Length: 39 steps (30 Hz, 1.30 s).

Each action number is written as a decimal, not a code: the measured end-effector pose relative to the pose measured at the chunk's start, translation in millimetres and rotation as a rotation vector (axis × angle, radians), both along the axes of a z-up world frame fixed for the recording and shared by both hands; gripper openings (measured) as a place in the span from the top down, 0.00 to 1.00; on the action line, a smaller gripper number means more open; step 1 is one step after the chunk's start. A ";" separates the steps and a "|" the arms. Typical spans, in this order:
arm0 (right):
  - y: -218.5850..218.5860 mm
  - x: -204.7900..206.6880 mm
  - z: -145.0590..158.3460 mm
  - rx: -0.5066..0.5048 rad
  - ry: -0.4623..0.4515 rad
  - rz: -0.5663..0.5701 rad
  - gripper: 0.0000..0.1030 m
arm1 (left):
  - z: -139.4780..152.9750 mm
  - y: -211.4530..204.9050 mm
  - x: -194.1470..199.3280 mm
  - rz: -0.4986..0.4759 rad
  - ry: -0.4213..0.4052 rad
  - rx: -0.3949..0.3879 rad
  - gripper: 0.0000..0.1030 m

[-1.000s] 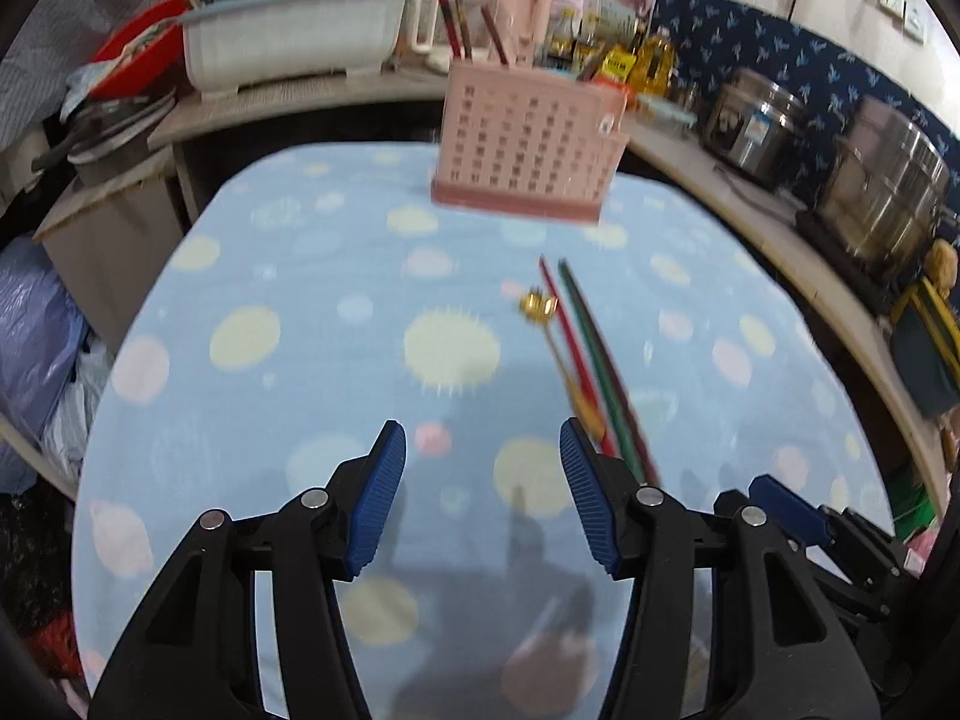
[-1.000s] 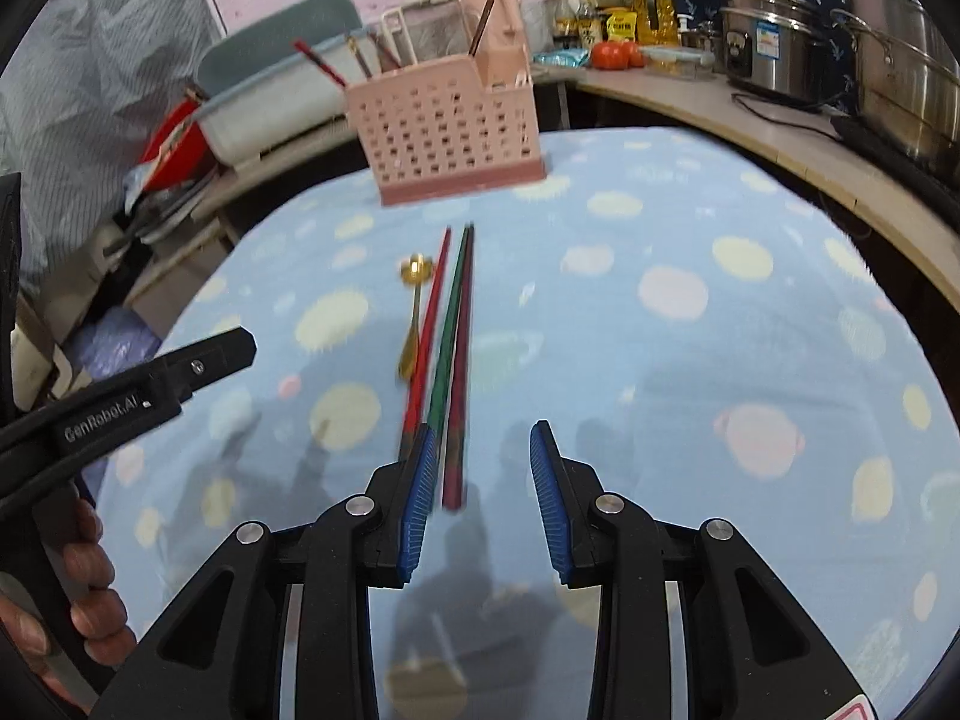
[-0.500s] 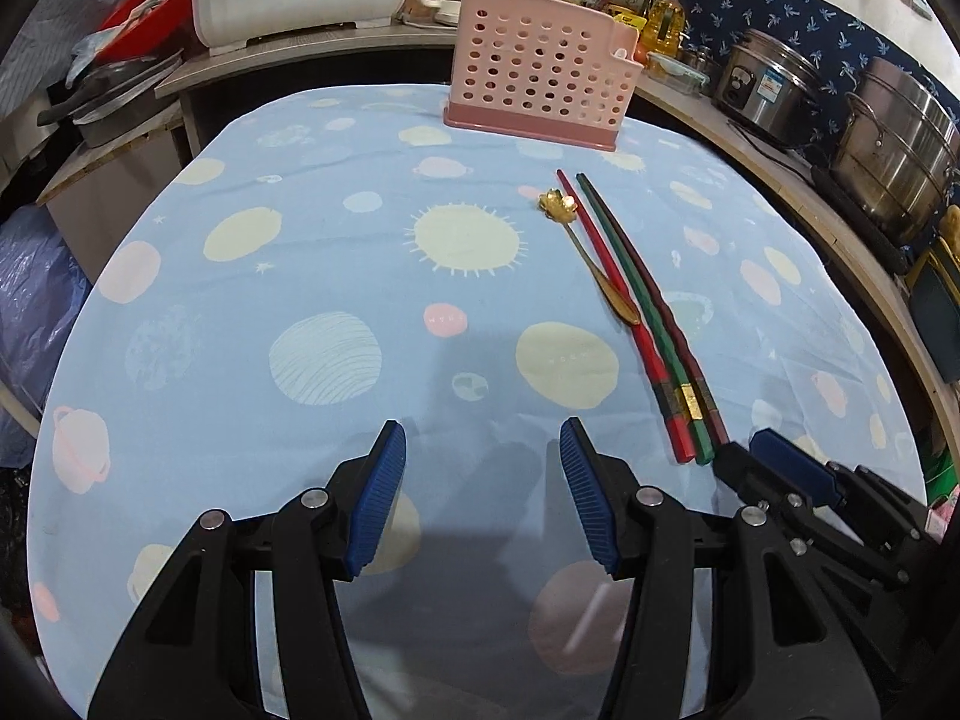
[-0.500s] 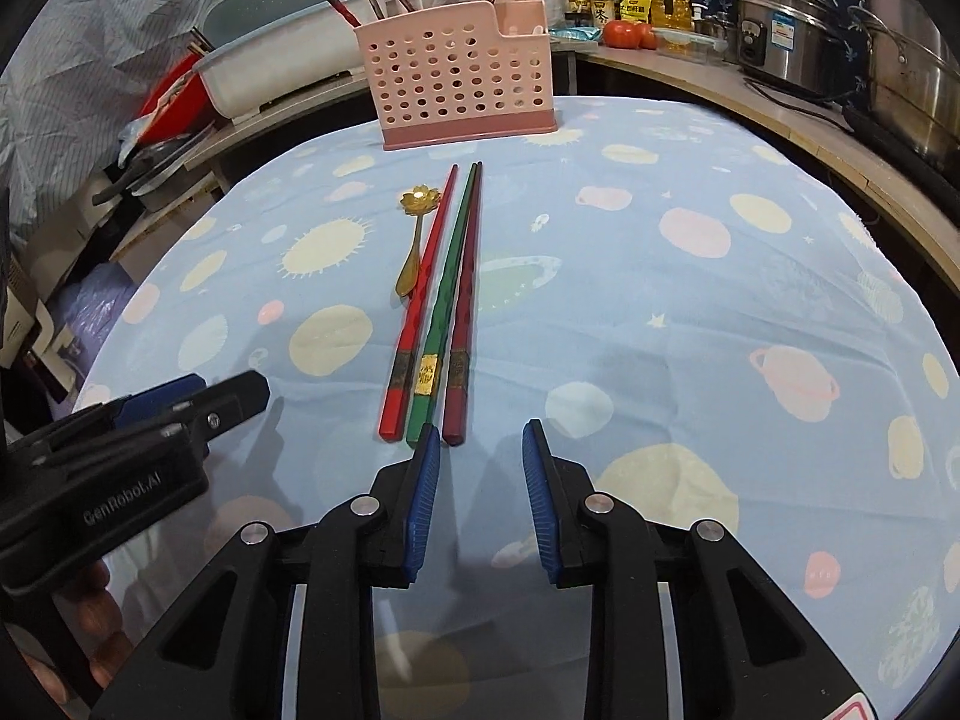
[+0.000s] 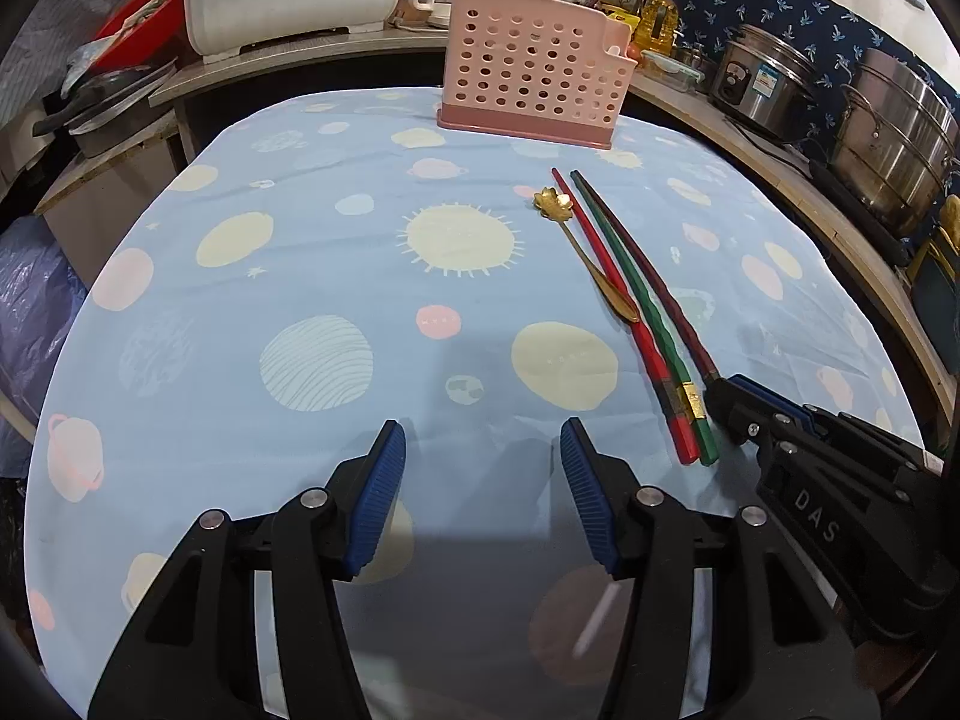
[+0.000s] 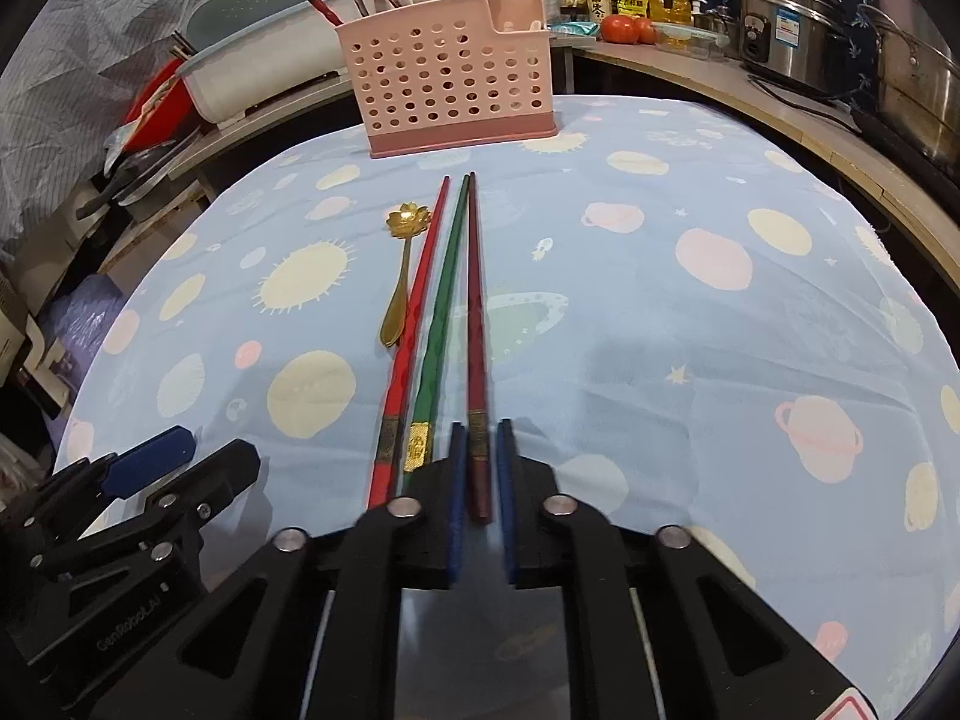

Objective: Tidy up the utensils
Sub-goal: 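Move back to the table and grasp another dark red chopstick with the right tool, then grasp the red chopstick with the left tool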

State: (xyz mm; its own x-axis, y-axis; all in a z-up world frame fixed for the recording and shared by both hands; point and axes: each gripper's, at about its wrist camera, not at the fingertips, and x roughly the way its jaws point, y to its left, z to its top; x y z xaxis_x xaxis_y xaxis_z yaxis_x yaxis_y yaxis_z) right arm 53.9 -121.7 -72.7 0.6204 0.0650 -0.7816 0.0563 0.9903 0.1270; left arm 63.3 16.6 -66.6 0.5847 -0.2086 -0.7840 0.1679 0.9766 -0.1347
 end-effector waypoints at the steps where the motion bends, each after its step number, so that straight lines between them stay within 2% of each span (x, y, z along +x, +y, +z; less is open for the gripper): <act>1: -1.1 -0.9 0.0 0.003 0.000 -0.001 0.93 | 0.4 -0.8 0.1 -0.001 0.002 0.000 0.50; 6: -9.0 -11.9 0.9 0.009 0.002 -0.014 0.93 | 4.1 -8.9 -1.1 -0.021 0.004 -0.012 0.50; 10: -16.7 -21.8 1.8 0.023 0.007 -0.025 0.93 | 8.9 -22.0 -2.5 -0.047 -0.006 -0.024 0.43; 16: -24.6 -31.2 2.2 0.036 0.011 -0.040 0.93 | 8.2 -42.4 1.8 -0.094 0.005 -0.045 0.42; 22: -29.7 -32.5 2.2 0.057 0.013 -0.051 0.93 | -0.6 -52.4 8.0 -0.107 0.027 -0.035 0.43; 32: -30.7 -32.4 2.0 0.064 0.012 -0.052 0.93 | -3.3 -58.3 11.9 -0.099 0.004 0.020 0.43; 36: -30.6 -32.6 1.8 0.064 0.011 -0.052 0.93 | -3.6 -59.1 13.3 -0.087 -0.002 0.033 0.48; 38: -30.9 -32.5 1.8 0.065 0.012 -0.052 0.93 | -3.4 -57.5 12.9 -0.083 -0.005 0.032 0.52; 39: -31.0 -32.7 1.8 0.066 0.011 -0.052 0.93 | -3.2 -56.7 12.4 -0.083 -0.007 0.028 0.57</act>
State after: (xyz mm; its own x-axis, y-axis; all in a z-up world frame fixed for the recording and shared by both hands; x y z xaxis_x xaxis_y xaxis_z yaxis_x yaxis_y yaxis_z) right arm 21.2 -152.8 -71.0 0.6153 0.0842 -0.7838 0.1094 0.9755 0.1907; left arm 75.7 -40.1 -69.7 0.5716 -0.2349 -0.7862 0.2490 0.9626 -0.1065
